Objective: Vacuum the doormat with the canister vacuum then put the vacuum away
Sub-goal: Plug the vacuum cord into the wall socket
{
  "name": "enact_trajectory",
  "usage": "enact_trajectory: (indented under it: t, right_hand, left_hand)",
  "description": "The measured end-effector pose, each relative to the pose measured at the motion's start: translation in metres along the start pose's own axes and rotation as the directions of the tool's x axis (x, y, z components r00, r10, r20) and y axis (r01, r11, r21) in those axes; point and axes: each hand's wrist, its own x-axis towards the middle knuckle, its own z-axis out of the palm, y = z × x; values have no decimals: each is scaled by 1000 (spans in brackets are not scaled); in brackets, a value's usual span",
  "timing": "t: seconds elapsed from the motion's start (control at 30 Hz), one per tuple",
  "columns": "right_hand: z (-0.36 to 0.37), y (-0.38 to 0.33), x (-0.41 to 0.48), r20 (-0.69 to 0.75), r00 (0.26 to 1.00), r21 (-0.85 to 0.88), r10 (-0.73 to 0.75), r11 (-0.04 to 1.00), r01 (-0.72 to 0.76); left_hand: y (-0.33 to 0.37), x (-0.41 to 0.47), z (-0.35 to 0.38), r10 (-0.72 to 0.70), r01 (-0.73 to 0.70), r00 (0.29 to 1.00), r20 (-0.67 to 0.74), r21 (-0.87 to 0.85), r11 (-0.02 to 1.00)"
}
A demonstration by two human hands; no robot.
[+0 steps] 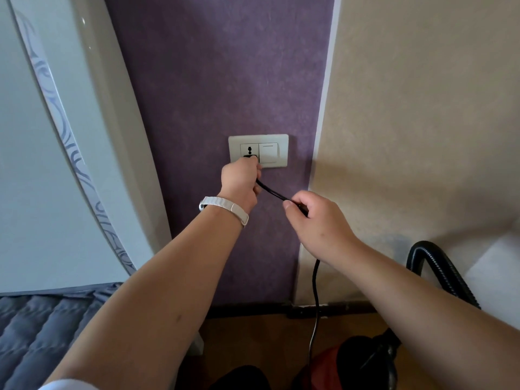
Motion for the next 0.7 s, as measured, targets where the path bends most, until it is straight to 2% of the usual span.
enact_trajectory:
  t: [0.27, 0.37, 0.5, 0.6, 0.63, 0.7]
  right_hand:
    - [0, 0, 6, 22, 1000, -85, 16, 996, -14]
    - [1, -2, -1, 34, 999, -88, 42, 995, -39]
    - [-1, 1, -10, 87, 992, -81, 94, 993, -87]
    - [-5, 9, -19, 132, 986, -89, 106, 991, -95]
    - [-6, 12, -23, 162, 980, -81, 114, 992, -102]
    - [-8, 20, -33, 221, 970, -69, 102, 994, -89]
  left_hand:
    - [-2, -8, -5, 58, -58, 998, 13, 47, 997]
    - [-6, -18, -9, 84, -88, 996, 44, 117, 989]
    - [-25, -36, -15, 230, -241, 970, 73, 241, 940]
    - [-50, -53, -27, 405, -405, 911, 75, 347, 846]
    - [-57, -57, -33, 492, -485, 866, 93, 400, 778]
    - [-70, -67, -46, 677, -672, 707, 204, 491, 554]
